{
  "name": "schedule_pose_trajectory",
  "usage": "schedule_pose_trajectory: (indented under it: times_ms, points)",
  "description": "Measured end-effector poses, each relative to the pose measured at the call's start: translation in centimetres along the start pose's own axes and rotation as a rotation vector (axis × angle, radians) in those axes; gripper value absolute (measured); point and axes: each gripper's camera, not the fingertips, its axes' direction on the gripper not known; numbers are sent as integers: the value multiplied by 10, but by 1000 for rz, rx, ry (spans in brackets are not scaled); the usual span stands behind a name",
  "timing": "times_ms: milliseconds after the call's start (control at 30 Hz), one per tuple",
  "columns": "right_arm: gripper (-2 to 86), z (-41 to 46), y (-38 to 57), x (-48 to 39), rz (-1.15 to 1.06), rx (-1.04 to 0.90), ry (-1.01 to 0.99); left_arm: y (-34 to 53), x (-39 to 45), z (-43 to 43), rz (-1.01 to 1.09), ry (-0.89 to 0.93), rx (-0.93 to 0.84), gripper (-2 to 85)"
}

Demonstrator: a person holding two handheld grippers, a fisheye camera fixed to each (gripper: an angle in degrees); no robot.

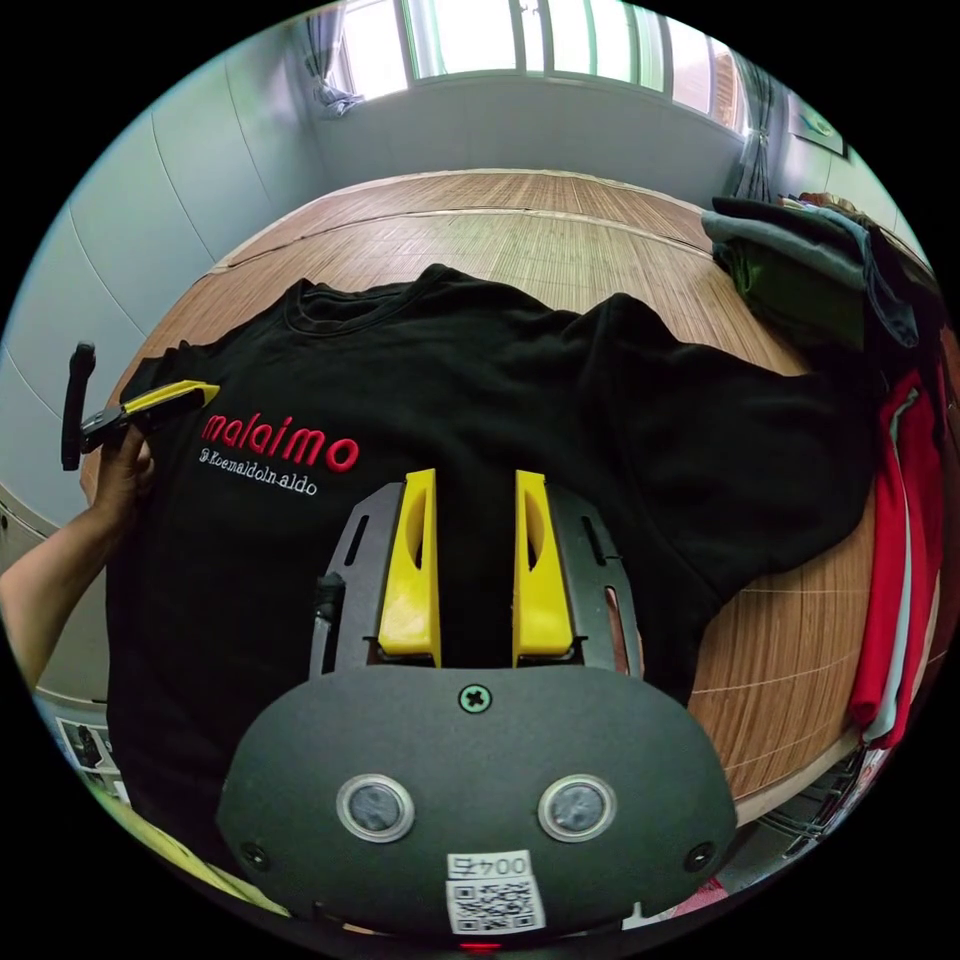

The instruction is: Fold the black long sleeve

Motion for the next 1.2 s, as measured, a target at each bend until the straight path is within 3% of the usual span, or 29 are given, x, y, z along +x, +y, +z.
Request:
schedule_pose_trajectory:
  times_ms: [1000,1200]
  points:
    - [108,59,-31,116,9,-10,-11,-64,-21,67,-17,26,-7,126]
    - [52,49,-34,157,25,2,-125,-81,-32,80,-20,59,-20,119]
